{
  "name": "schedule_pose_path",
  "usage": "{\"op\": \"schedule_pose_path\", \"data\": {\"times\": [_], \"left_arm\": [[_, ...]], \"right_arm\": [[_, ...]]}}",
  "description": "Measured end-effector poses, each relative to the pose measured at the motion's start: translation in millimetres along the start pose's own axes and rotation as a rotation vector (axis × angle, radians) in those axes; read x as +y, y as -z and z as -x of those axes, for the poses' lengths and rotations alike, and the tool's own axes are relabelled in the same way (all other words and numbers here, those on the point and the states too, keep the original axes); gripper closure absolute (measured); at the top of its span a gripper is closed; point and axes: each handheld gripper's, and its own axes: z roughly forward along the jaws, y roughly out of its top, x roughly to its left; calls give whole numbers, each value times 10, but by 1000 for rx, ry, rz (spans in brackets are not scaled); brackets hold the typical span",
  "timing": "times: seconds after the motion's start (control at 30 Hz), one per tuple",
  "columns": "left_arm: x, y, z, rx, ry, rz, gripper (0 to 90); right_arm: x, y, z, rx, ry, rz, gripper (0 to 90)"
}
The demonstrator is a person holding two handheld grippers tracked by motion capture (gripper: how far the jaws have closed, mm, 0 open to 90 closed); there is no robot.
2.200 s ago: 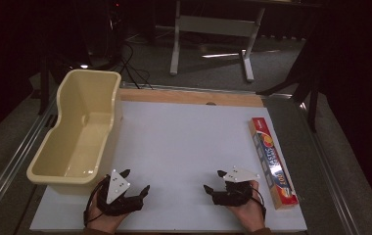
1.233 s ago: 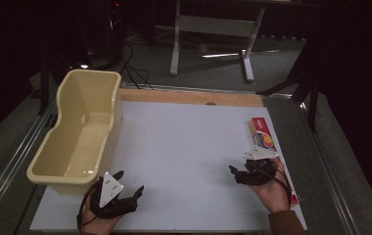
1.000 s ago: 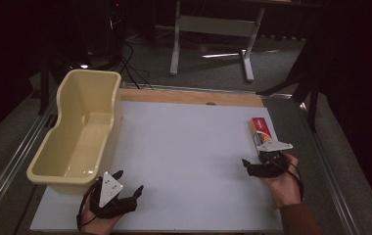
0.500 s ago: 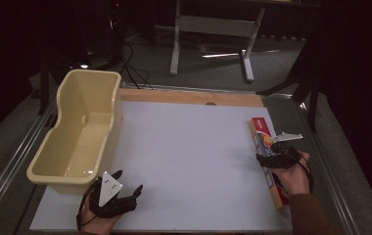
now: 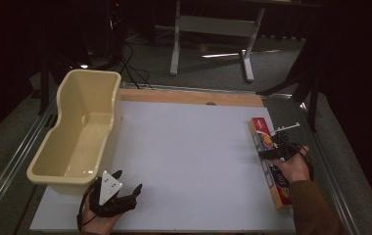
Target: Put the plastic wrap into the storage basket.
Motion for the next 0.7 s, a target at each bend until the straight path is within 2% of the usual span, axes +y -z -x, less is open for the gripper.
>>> {"op": "schedule_pose_path", "data": {"times": [0.07,0.1,0.13,0.2,0.27,0.33,0.4,0.43,0.47,0.5,0.53,0.57,0.6,0.7], "left_arm": [[0,4,2,1,-1,3,230],[0,4,2,1,-1,3,230],[0,4,1,1,0,2,231],[-1,0,1,4,1,0,231],[-1,-1,2,8,4,0,232],[-1,4,0,9,3,2,232],[-2,5,-2,9,5,3,233],[-2,3,-2,10,7,3,233],[-3,-1,0,10,9,2,233],[-3,-1,0,10,9,2,233],[-3,-2,1,9,8,2,233],[-3,-4,3,8,8,1,233],[-2,-6,5,7,6,0,235],[-1,-5,8,7,4,1,235]], "right_arm": [[57,-27,36,10,-22,-43,257],[57,-27,36,10,-22,-43,257],[88,-48,49,11,-32,-73,257],[98,-59,57,10,-30,-83,257],[121,-101,71,16,-37,-120,257],[140,-162,89,27,-52,-169,305],[143,-173,98,29,-59,-175,324],[146,-193,114,40,-81,-188,331],[151,-217,141,61,-130,-212,340],[151,-217,141,61,-130,-212,340],[166,-225,155,72,-170,-237,348],[166,-225,155,72,-170,-237,348],[190,-233,156,72,-171,-263,345],[210,-256,161,75,-170,-293,343]]}}
